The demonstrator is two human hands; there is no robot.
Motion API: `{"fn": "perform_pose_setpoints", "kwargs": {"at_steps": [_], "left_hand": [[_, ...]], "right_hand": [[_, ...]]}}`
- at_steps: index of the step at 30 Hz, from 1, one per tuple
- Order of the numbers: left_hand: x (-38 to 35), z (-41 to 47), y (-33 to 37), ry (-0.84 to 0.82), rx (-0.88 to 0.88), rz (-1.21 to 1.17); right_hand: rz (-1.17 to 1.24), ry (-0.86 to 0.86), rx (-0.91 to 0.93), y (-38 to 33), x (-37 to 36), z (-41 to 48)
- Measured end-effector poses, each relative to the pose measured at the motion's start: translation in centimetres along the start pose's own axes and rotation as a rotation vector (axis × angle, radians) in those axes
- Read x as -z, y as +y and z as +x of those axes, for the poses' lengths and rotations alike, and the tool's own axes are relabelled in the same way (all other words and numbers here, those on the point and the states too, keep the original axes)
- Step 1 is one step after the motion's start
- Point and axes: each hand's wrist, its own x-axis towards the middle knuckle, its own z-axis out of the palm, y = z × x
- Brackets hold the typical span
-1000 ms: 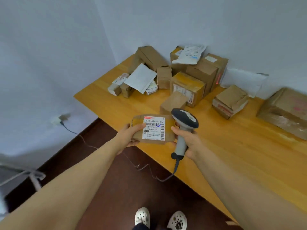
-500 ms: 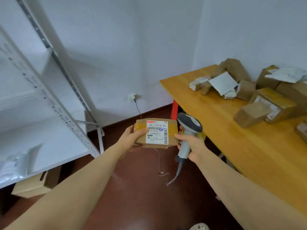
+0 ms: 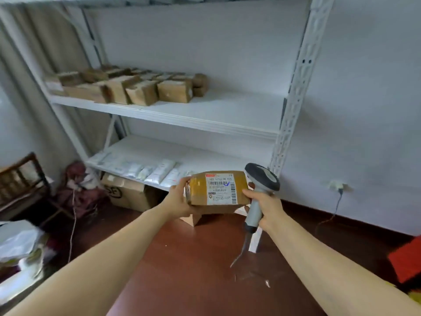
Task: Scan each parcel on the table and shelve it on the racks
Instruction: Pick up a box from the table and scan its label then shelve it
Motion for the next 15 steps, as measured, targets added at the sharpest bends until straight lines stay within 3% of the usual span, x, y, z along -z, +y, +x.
{"fn": "perform_pose_setpoints", "kwargs": {"at_steps": [3, 7, 15], "left_hand": [[4.2, 1.2, -1.6, 0.177, 0.012, -0.056], [10.1, 5.5, -3.3, 0.373, 0.031, 0.046], [19.4, 18.8, -3.3, 0.578, 0.177, -0.039]], "right_hand": [[-0.065, -0.103, 0.036, -0.9, -6.8, 3.0], [-0.093, -0.199, 0.086, -2.4, -15.1, 8.2], [-0.106, -0.250, 0.075, -6.5, -28.0, 20.1]]}}
